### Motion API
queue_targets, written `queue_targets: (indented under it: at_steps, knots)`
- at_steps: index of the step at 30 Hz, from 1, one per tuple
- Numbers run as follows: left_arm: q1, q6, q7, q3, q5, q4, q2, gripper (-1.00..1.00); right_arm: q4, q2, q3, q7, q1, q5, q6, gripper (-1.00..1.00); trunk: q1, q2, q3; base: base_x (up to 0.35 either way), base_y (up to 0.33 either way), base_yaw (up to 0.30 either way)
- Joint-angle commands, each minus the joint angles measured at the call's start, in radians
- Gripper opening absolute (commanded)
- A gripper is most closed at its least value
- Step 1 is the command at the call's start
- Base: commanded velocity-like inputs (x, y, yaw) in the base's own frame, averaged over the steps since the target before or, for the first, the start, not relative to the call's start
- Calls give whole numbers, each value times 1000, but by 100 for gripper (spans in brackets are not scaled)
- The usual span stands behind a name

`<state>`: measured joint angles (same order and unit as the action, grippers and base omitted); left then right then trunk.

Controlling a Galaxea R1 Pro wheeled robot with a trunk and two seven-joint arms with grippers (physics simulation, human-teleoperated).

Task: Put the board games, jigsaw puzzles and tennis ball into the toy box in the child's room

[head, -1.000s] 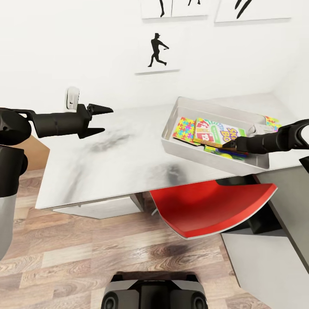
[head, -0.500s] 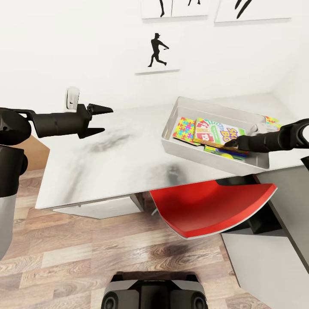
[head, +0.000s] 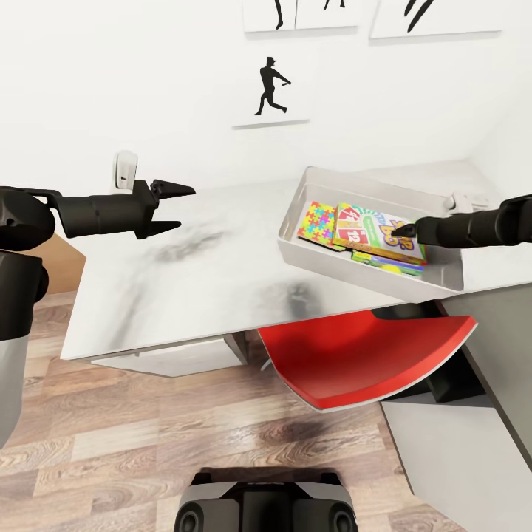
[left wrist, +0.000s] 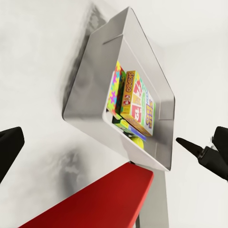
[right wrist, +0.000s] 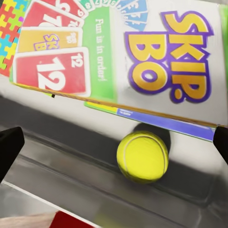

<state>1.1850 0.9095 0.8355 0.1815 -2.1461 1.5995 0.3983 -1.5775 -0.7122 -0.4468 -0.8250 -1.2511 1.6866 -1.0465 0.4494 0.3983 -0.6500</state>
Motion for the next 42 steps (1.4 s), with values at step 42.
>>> queue_targets:
  at_steps: [42]
  knots:
    - [75,0,40,5,-4,4,-82,100,-37,-48,270,-5,-11,12,-1,100,1,2,-1,24,-40,0]
